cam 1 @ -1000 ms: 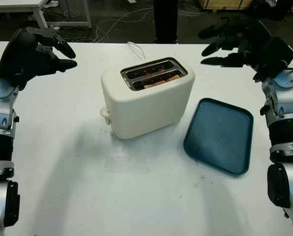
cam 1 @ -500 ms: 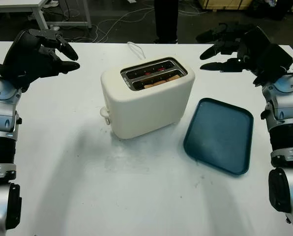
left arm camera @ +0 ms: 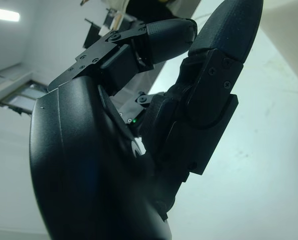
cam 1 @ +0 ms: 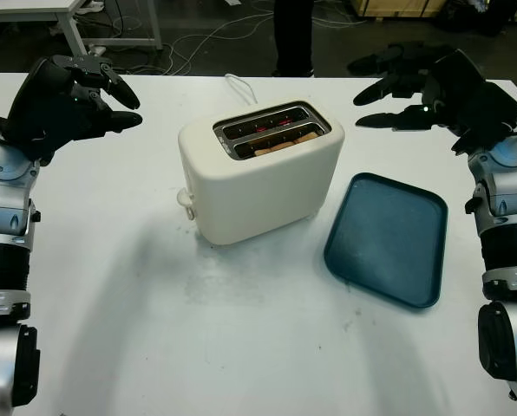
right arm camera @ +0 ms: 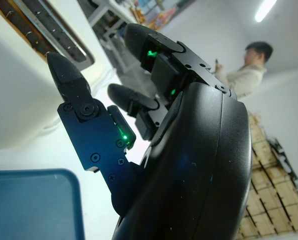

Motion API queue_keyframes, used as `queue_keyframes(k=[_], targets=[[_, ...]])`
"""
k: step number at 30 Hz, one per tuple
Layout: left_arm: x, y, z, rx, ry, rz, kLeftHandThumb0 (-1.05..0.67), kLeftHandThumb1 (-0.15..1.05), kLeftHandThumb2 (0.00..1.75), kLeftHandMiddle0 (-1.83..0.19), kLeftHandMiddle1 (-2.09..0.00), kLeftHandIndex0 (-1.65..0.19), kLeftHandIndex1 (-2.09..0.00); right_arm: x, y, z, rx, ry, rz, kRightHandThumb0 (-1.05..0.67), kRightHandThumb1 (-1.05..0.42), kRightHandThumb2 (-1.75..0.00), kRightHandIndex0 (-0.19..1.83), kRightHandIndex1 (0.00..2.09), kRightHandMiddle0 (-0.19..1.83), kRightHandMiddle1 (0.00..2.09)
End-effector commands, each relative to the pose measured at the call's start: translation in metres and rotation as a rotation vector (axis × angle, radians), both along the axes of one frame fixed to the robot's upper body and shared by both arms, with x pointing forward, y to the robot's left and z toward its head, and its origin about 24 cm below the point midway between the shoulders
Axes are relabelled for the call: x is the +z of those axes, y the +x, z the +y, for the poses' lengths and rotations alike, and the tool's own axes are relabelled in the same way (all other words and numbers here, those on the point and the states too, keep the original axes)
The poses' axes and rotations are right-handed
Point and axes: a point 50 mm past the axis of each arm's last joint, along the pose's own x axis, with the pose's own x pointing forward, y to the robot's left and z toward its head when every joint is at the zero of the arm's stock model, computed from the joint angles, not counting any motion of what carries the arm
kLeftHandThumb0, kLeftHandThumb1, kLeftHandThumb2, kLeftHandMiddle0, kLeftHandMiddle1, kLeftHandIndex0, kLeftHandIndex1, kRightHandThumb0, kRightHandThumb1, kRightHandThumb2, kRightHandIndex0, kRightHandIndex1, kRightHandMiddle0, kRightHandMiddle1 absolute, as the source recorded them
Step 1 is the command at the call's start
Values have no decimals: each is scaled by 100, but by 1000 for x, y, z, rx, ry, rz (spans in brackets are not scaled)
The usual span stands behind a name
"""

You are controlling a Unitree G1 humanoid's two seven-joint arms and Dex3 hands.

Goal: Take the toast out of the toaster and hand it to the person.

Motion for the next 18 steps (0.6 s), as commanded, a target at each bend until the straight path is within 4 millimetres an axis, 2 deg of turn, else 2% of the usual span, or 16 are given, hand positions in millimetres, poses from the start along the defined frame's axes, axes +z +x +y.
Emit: queue_keyframes(k=[1,11,15,18], targets=[[-4,-2,2,-1,-17,13,-105,82,0,-107,-98,-96,-95,1,-3,-4,-21,-12,2,-31,-67,-1,69,64,73,27],[-2,-2,-1,-6,-1,6,-105,82,0,-108,-97,-97,-93,2,-8,0,-67,-21,46,-23,-69,0,66,55,73,19],[0,-2,-3,-5,24,-1,-105,82,0,-108,-98,-97,-93,1,-8,1,-61,-6,62,-24,-69,0,68,53,74,17],[-1,-3,-2,-1,20,1,-105,83,0,-107,-100,-96,-96,-2,-8,3,-49,0,70,-31,-69,0,67,51,74,15]])
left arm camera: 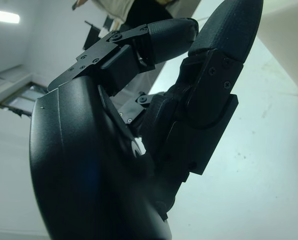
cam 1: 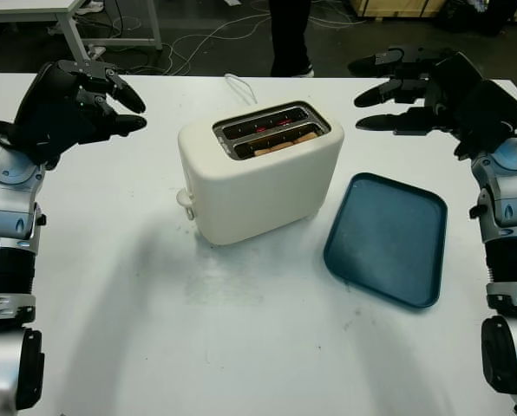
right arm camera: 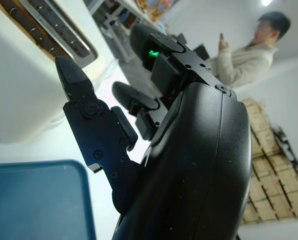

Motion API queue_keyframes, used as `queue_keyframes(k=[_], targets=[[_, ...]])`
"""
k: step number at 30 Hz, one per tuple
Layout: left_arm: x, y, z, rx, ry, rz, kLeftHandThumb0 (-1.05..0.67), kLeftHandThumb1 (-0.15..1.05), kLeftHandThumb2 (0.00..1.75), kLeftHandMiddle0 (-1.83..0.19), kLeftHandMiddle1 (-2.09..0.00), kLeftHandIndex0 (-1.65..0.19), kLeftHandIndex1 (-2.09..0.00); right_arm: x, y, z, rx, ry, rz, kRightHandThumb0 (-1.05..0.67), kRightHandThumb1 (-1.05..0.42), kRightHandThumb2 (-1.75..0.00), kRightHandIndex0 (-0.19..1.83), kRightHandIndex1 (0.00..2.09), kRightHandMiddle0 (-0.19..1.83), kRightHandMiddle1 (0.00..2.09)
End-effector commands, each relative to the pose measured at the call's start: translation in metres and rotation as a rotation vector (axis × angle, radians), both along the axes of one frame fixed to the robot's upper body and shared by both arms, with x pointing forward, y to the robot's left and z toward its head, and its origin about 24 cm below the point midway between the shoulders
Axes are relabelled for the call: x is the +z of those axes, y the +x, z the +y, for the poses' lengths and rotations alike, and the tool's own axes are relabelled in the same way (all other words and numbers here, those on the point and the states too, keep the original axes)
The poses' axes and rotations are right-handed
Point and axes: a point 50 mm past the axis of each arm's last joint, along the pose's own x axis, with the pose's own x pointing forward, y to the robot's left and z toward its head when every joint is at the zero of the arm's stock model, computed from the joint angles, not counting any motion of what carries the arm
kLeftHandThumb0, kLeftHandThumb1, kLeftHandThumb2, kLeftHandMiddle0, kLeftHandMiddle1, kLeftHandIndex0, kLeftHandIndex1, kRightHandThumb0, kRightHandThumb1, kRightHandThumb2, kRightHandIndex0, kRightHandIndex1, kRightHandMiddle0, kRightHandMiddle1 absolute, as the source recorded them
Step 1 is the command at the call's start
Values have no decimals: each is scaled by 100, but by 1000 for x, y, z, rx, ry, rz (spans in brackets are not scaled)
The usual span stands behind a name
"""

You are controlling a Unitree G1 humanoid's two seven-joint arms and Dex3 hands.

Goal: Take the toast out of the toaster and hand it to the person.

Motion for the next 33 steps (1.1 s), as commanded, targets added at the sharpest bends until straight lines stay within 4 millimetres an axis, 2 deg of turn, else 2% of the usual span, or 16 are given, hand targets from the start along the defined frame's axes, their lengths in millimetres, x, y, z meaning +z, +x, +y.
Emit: queue_keyframes(k=[1,9,16,21,33], targets=[[-2,-2,2,5,-5,16,-105,82,0,-107,-99,-96,-95,-2,0,2,9,7,8,-32,-69,0,69,52,75,15],[-3,2,3,1,-32,21,-105,80,0,-110,-94,-100,-88,-2,1,10,17,11,-8,-24,-67,0,75,59,82,17],[-6,1,-1,-9,-49,27,-105,77,0,-109,-96,-103,-88,-2,-2,3,5,20,6,-32,-69,-1,69,56,76,12],[-8,-2,2,12,-51,38,-105,76,0,-107,-100,-101,-92,-4,-1,6,11,30,-11,-26,-69,0,68,58,78,11],[-8,-5,3,20,-49,39,-105,78,0,-106,-100,-98,-94,-3,-2,7,13,37,-6,-27,-70,0,68,59,80,10]])
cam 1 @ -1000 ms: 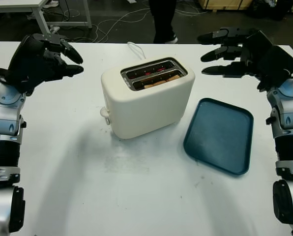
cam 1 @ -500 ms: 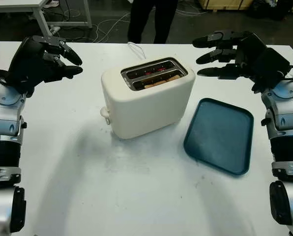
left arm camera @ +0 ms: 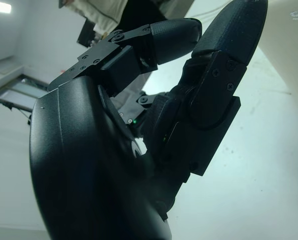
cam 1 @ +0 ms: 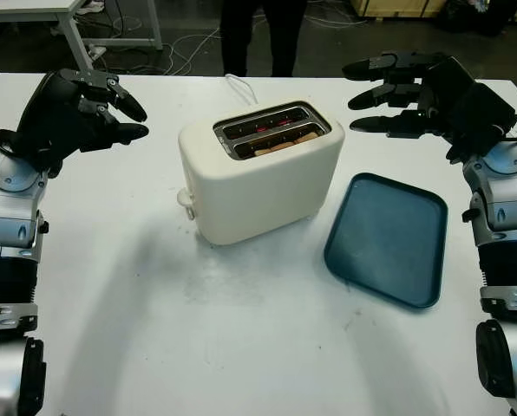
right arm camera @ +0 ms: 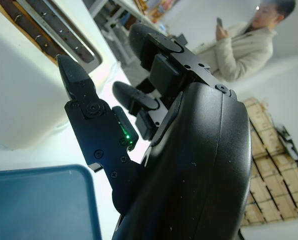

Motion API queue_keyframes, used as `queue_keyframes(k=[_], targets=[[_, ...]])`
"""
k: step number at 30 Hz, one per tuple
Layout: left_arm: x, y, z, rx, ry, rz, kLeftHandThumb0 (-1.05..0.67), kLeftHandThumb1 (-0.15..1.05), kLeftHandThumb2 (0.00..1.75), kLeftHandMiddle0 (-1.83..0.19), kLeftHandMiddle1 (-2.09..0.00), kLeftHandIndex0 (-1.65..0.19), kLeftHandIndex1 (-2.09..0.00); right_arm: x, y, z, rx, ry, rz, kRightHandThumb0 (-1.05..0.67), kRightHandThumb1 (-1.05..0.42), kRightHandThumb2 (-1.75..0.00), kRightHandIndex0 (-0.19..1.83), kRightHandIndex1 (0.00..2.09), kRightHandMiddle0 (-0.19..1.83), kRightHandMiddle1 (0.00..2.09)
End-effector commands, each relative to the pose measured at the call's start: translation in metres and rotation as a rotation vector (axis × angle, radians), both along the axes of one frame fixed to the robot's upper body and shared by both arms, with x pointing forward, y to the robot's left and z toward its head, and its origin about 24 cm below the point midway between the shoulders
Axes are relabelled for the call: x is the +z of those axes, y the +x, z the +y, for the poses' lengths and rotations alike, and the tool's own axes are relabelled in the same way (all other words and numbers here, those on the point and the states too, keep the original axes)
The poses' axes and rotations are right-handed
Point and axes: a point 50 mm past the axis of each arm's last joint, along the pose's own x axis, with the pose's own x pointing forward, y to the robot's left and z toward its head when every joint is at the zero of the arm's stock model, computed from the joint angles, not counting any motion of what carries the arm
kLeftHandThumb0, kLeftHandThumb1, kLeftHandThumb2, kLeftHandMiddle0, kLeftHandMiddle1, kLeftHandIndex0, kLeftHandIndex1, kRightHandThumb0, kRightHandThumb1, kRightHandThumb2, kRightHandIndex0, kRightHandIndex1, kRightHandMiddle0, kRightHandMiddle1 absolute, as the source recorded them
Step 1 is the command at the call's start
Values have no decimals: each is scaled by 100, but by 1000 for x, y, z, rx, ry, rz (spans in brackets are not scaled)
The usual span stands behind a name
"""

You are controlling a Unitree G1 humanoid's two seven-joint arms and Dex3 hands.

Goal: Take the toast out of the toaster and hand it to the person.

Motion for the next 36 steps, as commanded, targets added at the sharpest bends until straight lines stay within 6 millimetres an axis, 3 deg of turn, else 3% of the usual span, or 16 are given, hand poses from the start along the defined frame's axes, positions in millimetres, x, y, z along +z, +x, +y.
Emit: queue_keyframes(k=[1,19,36], targets=[[1,-1,2,6,-11,0,-105,78,0,-106,-100,-98,-94,-2,-1,0,4,17,1,-26,-70,0,68,60,80,10],[3,1,2,4,-18,2,-105,79,0,-106,-99,-96,-94,-1,2,4,25,25,-16,-15,-70,0,65,64,83,9],[5,-7,2,2,-17,-35,-105,84,1,-103,-103,-92,-96,8,-7,4,24,-2,-46,-24,-72,-1,61,68,81,7]])
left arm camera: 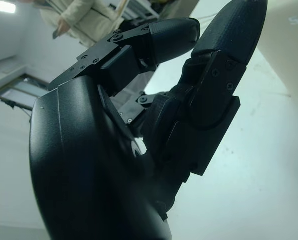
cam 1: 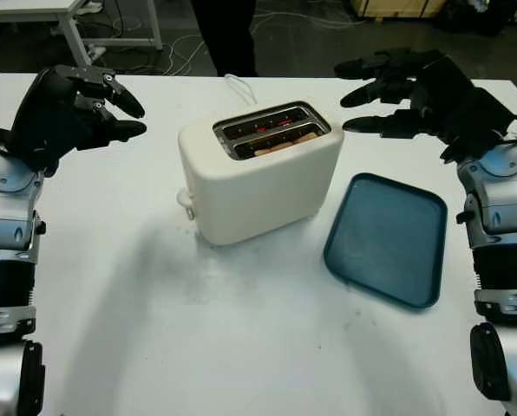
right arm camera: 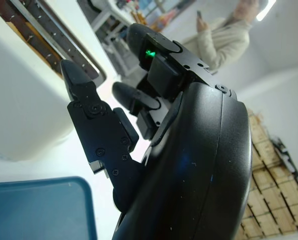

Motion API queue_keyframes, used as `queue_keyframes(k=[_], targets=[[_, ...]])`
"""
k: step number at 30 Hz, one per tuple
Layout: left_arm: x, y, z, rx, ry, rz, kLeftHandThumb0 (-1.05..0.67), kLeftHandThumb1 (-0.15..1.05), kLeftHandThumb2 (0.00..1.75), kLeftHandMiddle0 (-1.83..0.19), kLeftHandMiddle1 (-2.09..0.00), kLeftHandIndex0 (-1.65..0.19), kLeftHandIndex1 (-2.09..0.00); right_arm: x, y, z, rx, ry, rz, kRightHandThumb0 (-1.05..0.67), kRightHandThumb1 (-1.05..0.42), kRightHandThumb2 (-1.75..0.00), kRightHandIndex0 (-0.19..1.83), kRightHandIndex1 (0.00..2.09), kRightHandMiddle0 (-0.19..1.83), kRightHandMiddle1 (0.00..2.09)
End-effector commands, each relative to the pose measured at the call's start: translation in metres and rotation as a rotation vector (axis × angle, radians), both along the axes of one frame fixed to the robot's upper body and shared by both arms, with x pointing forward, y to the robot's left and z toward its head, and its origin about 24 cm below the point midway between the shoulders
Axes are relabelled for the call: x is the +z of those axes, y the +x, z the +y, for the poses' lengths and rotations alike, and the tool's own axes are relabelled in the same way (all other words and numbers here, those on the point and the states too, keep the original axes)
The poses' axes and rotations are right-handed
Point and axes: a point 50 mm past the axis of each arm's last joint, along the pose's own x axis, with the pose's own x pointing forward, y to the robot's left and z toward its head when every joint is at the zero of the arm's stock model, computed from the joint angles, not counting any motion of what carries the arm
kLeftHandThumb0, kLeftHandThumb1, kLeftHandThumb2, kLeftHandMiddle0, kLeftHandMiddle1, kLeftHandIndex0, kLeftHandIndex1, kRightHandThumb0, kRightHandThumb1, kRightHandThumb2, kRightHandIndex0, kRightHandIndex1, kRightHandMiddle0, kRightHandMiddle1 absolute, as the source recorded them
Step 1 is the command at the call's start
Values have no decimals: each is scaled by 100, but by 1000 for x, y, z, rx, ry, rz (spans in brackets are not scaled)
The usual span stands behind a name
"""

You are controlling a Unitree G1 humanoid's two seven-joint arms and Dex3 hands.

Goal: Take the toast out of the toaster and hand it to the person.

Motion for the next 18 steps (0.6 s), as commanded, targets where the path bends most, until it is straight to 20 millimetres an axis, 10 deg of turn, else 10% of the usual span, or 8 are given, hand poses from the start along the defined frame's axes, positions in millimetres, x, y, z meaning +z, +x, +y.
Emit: queue_keyframes(k=[1,18], targets=[[2,0,0,0,-7,-18,-105,84,1,-102,-103,-91,-97,2,0,-3,-15,-12,3,-24,-72,-1,60,67,81,7],[3,4,-1,-8,-13,-13,-105,84,0,-101,-104,-90,-100,-2,4,1,-6,0,13,-28,-70,0,66,67,85,7]])
